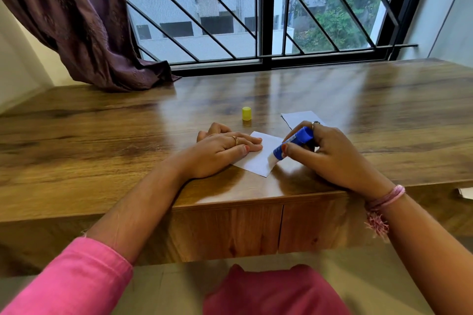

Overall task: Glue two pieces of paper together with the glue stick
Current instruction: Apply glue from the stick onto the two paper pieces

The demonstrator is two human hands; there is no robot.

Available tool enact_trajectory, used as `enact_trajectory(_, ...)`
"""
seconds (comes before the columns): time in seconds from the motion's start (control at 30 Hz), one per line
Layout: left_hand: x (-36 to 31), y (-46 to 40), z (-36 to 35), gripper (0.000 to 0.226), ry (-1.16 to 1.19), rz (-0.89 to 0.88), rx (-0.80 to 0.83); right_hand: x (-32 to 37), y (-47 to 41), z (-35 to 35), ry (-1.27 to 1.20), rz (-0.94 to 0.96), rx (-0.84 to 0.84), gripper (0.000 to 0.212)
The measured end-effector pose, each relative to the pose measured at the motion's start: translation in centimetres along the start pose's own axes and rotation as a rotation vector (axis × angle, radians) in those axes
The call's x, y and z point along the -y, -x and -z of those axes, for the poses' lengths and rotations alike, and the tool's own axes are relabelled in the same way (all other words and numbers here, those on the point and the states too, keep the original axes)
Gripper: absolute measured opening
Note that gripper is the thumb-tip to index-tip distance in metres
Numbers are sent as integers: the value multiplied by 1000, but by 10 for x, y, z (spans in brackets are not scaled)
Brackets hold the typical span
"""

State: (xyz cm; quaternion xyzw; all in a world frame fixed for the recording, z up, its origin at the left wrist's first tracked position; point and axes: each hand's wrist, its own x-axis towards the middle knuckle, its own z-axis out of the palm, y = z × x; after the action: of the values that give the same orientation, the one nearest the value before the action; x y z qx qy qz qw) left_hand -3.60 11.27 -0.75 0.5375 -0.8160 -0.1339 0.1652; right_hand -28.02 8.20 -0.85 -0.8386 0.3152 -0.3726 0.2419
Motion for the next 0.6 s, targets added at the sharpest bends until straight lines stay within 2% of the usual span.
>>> enact_trajectory(0.2,-1,0,1,33,35,-21,10,6,3,-1,-1,18,77,20)
enact_trajectory(0.33,1,-1,0,33,11,5,12,0,-2,0,27,-56,-25,20)
enact_trajectory(0.5,-1,0,0,33,26,-8,16,4,2,-1,13,-44,45,20)
enact_trajectory(0.6,0,0,0,33,2,12,3,1,0,-1,31,-83,-24,21)
